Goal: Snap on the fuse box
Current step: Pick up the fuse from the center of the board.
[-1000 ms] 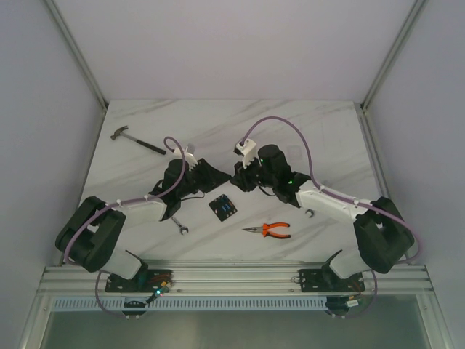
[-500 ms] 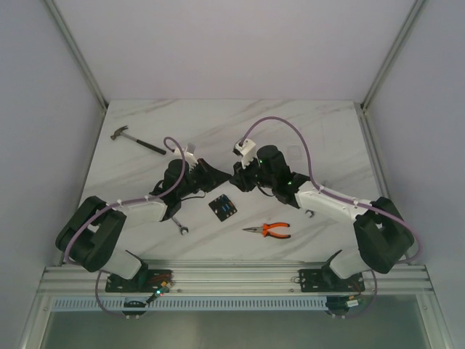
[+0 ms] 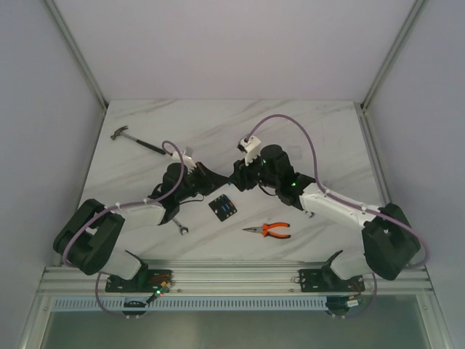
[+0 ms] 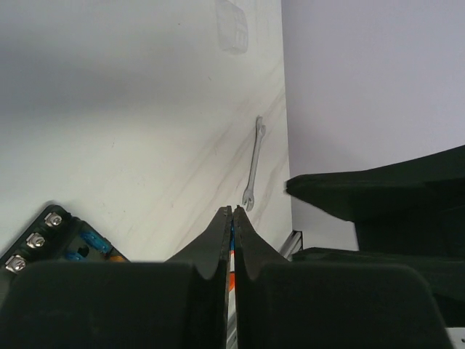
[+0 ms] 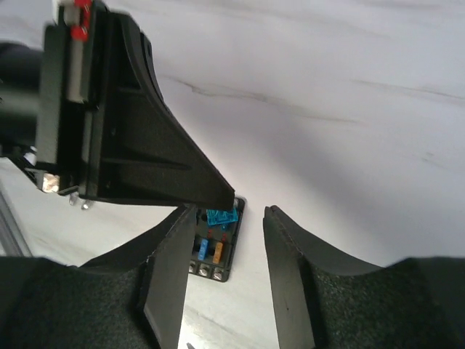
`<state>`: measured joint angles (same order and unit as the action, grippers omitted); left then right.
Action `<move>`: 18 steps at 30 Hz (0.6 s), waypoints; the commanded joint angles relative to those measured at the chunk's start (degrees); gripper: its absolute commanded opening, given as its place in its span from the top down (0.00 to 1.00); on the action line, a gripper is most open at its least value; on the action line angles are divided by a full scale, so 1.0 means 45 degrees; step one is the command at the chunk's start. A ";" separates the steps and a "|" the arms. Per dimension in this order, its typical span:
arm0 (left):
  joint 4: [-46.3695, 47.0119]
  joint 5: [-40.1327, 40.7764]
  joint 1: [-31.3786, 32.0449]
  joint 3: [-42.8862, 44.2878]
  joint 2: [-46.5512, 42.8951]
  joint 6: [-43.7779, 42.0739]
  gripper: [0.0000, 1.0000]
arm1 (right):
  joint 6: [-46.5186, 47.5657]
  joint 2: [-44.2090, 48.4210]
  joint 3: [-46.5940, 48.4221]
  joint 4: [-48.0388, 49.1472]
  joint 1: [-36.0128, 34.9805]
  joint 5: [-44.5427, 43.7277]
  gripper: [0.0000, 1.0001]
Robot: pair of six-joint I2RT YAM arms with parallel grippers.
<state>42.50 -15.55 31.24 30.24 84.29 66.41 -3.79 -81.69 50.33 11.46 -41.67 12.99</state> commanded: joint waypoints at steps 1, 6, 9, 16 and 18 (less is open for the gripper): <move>0.0764 0.0525 0.0025 -0.0418 -0.0848 0.0009 1.00 | -0.1522 0.0920 -0.0223 0.0724 0.0121 -0.0167 0.50; 0.1630 0.0750 0.0016 -0.0885 -0.1932 -0.0168 1.00 | -0.4065 0.1212 -0.1163 0.3065 0.0475 0.1207 0.51; 0.2191 0.0982 0.0012 -0.1282 -0.2583 -0.0243 1.00 | -0.5724 0.1234 -0.1818 0.4929 0.0856 0.2069 0.52; 0.3125 0.1538 0.0010 -0.2021 -0.3956 -0.0447 1.00 | -0.8379 0.0489 -0.2800 0.8935 0.1566 0.4003 0.59; 0.3296 0.1581 0.0019 -0.2114 -0.4205 -0.0447 1.00 | -0.8986 0.0203 -0.2843 1.0026 0.1578 0.4534 0.60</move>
<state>51.79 -10.31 31.24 21.76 67.68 65.45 -35.46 -78.87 38.35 40.86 -34.89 26.30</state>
